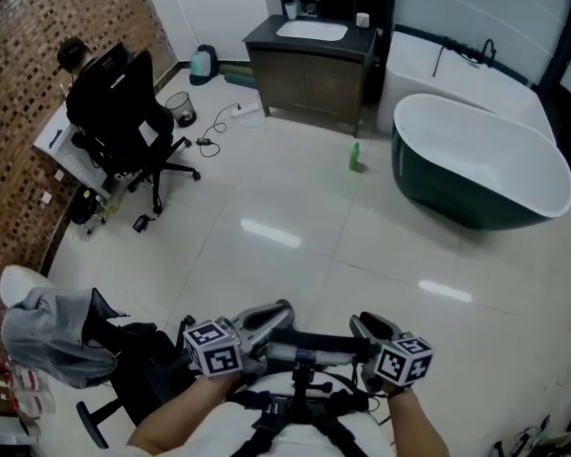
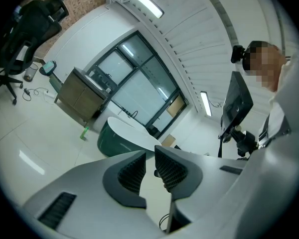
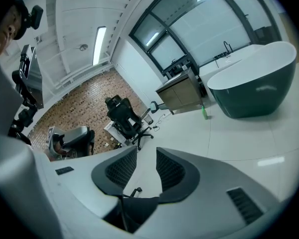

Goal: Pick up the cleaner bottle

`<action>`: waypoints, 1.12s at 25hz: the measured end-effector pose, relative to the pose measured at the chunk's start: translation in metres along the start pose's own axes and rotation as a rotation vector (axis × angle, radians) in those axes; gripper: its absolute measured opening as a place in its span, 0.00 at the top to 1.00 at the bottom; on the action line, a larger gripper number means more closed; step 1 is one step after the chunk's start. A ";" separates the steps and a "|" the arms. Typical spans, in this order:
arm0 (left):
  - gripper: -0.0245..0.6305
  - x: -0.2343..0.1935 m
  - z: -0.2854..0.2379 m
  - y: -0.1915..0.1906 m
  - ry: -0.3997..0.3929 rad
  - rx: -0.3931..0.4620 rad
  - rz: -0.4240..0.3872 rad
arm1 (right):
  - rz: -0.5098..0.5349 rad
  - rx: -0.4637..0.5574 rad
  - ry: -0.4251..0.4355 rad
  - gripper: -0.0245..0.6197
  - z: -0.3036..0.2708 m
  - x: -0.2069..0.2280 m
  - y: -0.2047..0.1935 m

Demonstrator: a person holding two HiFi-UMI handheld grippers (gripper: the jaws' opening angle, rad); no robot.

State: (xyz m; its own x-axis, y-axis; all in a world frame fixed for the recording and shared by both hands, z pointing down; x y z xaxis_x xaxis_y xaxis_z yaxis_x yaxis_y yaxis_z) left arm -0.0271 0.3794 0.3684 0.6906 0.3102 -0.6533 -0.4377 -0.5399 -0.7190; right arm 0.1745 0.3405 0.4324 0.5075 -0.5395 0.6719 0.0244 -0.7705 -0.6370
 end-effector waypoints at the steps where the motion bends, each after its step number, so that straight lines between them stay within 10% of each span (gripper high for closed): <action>1: 0.89 -0.005 -0.004 0.002 0.003 0.001 0.007 | 0.003 -0.008 0.004 0.76 -0.004 -0.001 0.003; 28: 0.89 -0.200 -0.102 0.191 -0.119 -0.054 0.015 | -0.016 0.020 -0.103 0.76 -0.209 0.028 0.166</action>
State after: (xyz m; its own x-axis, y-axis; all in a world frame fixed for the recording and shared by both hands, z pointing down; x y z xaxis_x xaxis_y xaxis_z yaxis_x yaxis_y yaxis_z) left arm -0.1904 0.1347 0.3864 0.6095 0.3904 -0.6900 -0.4141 -0.5854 -0.6970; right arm 0.0127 0.1271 0.4243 0.5927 -0.4888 0.6402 0.0495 -0.7712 -0.6347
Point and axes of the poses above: the fingertips, and each gripper's own axes: z backward along the fingers, x to its right, y out of its top, the point moved 4 cm from there along z, backward along the fingers, and after that the axes turned 10 degrees about y, right-handed, at the moved point
